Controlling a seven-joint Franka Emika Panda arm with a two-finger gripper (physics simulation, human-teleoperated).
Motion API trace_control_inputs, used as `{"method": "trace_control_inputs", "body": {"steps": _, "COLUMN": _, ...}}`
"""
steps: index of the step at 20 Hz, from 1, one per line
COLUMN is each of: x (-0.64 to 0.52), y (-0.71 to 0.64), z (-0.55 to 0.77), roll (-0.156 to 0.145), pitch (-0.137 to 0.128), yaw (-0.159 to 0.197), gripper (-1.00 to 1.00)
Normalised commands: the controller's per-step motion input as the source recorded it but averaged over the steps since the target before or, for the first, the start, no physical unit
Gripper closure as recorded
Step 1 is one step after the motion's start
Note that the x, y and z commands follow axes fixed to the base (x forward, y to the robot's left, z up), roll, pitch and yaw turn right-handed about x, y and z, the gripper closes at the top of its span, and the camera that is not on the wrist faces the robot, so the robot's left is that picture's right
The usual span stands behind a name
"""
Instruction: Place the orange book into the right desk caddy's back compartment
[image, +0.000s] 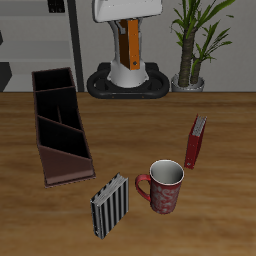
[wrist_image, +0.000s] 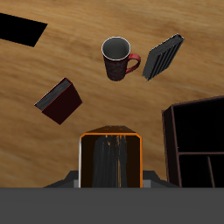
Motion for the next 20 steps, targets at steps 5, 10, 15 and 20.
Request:
{"method": "trace_control_inputs", "body": {"steps": 5, "x": -0.05, "y": -0.65, "z": 0.06, "roll": -0.054, "pitch": 0.010, "yaw": -0.006, "gripper": 1.00}}
{"method": "trace_control_inputs", "body": {"steps": 10, "x": 0.05, "y": -0.75, "z": -0.05, "roll": -0.086, "pitch": 0.018, "yaw": 0.007, "gripper": 1.00}}
{"method": "trace_control_inputs", "body": {"steps": 15, "x": -0.03, "y": -0.46, "z": -0.16, "roll": -0.069, "pitch": 0.019, "yaw": 0.013, "gripper": 1.00}}
{"method": "trace_control_inputs", "body": {"steps": 20, "x": 0.05, "y": -0.41, "z": -0.05, "roll": -0.079, "pitch": 0.000, "yaw": 0.001, "gripper": 1.00}}
